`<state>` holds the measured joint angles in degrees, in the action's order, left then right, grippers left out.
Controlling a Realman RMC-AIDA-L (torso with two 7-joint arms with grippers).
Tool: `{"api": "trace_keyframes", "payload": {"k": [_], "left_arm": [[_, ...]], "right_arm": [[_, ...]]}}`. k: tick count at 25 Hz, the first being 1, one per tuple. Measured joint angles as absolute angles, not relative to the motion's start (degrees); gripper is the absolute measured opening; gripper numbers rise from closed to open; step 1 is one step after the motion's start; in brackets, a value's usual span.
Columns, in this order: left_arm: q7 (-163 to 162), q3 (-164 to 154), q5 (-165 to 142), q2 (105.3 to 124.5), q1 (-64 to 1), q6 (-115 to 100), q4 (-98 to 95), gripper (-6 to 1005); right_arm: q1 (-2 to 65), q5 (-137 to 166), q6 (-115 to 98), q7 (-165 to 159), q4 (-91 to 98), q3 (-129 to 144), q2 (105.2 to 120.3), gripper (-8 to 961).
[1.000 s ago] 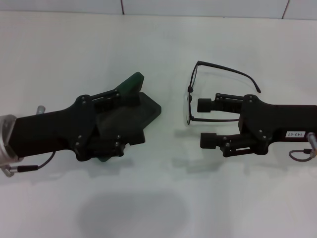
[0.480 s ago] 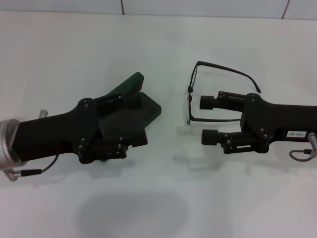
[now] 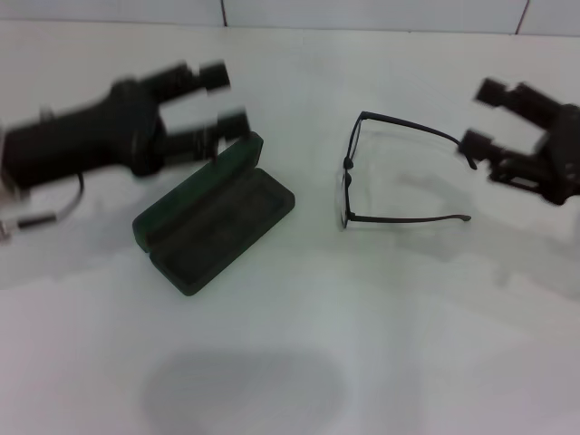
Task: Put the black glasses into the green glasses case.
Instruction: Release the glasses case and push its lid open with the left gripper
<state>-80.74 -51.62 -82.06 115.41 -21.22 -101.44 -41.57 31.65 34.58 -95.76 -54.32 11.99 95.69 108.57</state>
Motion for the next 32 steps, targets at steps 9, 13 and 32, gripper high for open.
{"api": "trace_keyframes", "payload": {"k": [9, 13, 32], "left_arm": [[-127.70, -61.52, -127.63, 119.64, -21.59, -90.67, -100.84, 772], [-138.76, -71.11, -143.40, 119.69, -24.54, -90.11, -105.33, 716], [-143.31, -74.18, -148.67, 119.42, -31.36, -85.31, -80.16, 604]], "right_arm": [[26.44, 34.45, -93.87, -52.03, 11.95, 89.29, 108.13, 868], [25.88, 34.58, -92.93, -51.33, 11.95, 88.17, 108.42, 869], [26.91, 34.67, -89.58, -49.93, 11.95, 87.97, 108.46, 865]]}}
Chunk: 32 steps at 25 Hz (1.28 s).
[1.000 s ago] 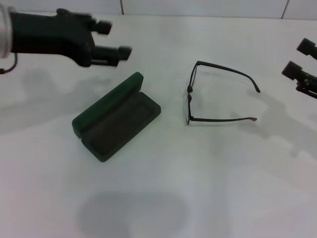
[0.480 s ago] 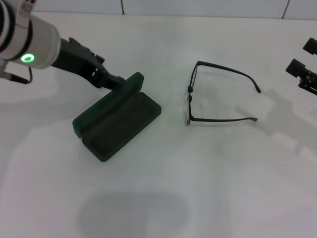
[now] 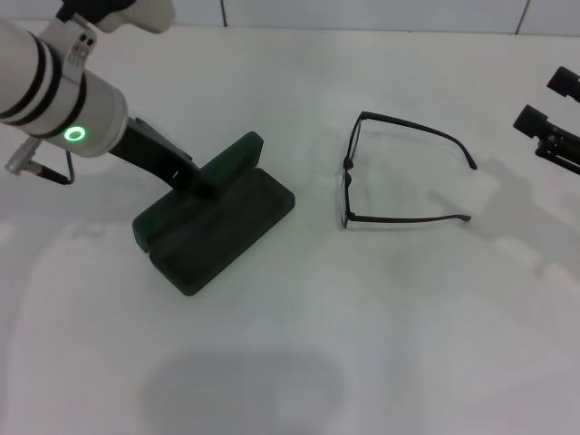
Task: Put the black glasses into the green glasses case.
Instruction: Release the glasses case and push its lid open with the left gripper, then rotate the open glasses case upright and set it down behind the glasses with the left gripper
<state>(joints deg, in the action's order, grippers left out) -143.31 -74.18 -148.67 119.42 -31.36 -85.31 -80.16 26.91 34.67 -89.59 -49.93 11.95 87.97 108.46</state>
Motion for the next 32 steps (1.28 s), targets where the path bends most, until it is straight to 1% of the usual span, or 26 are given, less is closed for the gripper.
{"api": "trace_keyframes", "payload": {"k": [9, 14, 21, 25, 29, 32], "left_arm": [[-143.68, -73.34, -150.34, 119.33, -33.02, -85.46, -76.18, 562], [-143.66, -73.36, -150.40, 119.31, -33.05, -85.57, -75.75, 351], [-143.51, -73.52, -150.45, 119.46, -32.79, -85.67, -75.87, 258], [-143.51, -73.39, -150.43, 119.60, -32.42, -85.71, -76.51, 205], [-143.64, -73.64, -150.41, 119.72, -31.02, -85.70, -80.73, 205], [-143.23, -75.58, -150.32, 119.78, -28.57, -85.62, -88.17, 206]], "right_arm": [[26.57, 34.22, -89.56, -49.74, 11.96, 87.97, 108.59, 862], [26.35, 34.19, -89.79, -49.74, 11.95, 87.97, 108.73, 860], [25.46, 34.32, -90.44, -49.74, 11.95, 87.98, 109.21, 857], [24.55, 34.26, -91.49, -49.74, 11.95, 87.98, 109.24, 855], [23.82, 34.17, -92.00, -49.74, 11.95, 87.63, 109.32, 854], [23.21, 34.17, -92.35, -49.74, 11.95, 87.27, 109.41, 853]]}}
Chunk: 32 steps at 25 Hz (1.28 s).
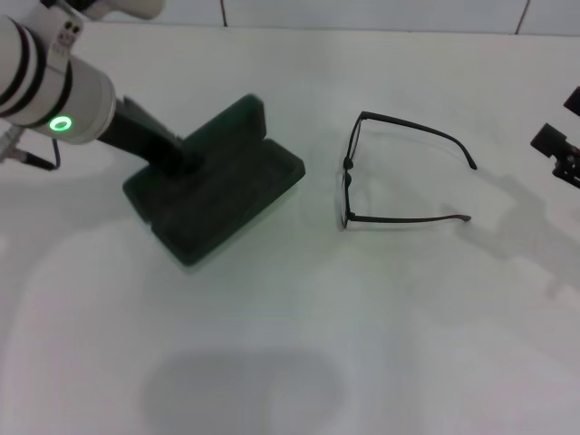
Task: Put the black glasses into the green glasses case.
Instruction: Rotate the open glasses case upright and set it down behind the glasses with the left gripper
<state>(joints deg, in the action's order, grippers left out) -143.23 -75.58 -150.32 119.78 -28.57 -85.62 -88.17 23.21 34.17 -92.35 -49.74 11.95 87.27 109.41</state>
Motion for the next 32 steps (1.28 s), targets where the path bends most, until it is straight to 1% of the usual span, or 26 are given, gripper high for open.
{"api": "trace_keyframes", "payload": {"k": [7, 9, 12, 17, 20, 24, 32], "left_arm": [[-125.17, -84.73, -145.21, 119.75, -20.43, -85.59, -106.76, 206], [-119.87, -84.98, -141.39, 119.67, -19.86, -85.89, -107.97, 206], [-113.40, -84.61, -136.59, 119.48, -21.55, -86.98, -107.11, 207], [-112.05, -85.55, -135.49, 119.55, -25.91, -90.55, -104.83, 207], [-112.39, -89.20, -136.13, 119.76, -26.55, -90.77, -103.85, 207], [-114.06, -94.50, -139.28, 119.95, -27.53, -87.16, -100.33, 208], [-119.08, -100.07, -142.55, 120.23, -31.85, -77.64, -90.06, 208]], "right_arm": [[21.90, 34.14, -92.94, -49.49, 11.93, 86.38, 109.53, 850], [21.75, 34.08, -93.02, -48.97, 11.86, 86.37, 109.68, 849], [21.73, 34.14, -93.02, -48.58, 11.86, 86.37, 109.87, 848], [21.17, 34.16, -93.86, -48.53, 11.89, 86.36, 110.14, 846], [20.28, 34.10, -94.15, -48.41, 11.86, 85.68, 110.37, 845], [19.90, 34.38, -94.20, -48.27, 11.56, 84.88, 110.71, 844], [19.29, 34.18, -95.44, -47.70, 11.69, 84.67, 110.71, 841]]}}
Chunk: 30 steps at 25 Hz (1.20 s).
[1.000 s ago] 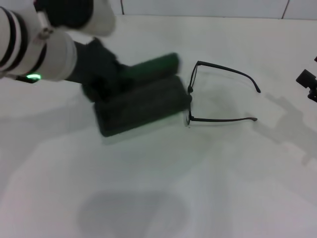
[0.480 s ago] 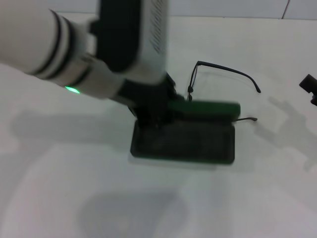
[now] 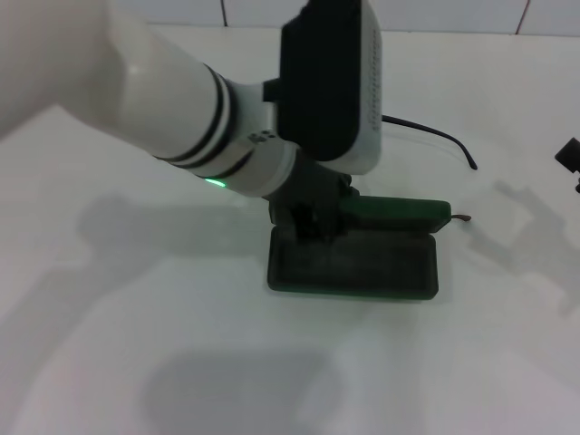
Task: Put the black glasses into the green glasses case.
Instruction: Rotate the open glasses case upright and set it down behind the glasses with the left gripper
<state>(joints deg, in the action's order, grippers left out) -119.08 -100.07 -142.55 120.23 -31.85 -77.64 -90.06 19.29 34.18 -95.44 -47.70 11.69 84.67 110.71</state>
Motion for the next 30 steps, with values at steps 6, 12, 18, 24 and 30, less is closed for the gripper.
{"api": "trace_keyframes", "payload": {"k": [6, 12, 18, 24, 30], "left_arm": [[-122.30, -102.47, -143.09, 120.27, -32.50, -73.44, -85.49, 209], [-122.68, -103.61, -142.60, 120.29, -31.16, -69.82, -84.96, 210], [-122.11, -106.38, -142.66, 120.20, -31.47, -68.48, -82.88, 210], [-122.10, -108.22, -142.71, 120.22, -32.20, -68.02, -82.51, 211], [-123.20, -108.14, -142.70, 120.20, -32.23, -68.31, -82.47, 249]], "right_arm": [[18.67, 34.15, -96.32, -47.46, 12.03, 83.53, 110.34, 838], [18.99, 34.44, -96.50, -47.37, 12.04, 82.87, 110.21, 836], [19.30, 34.56, -96.45, -47.02, 12.01, 82.88, 110.26, 834], [18.90, 34.61, -96.53, -47.01, 11.96, 82.88, 110.39, 832], [18.80, 34.63, -96.53, -47.02, 11.87, 82.92, 110.47, 829]]}}
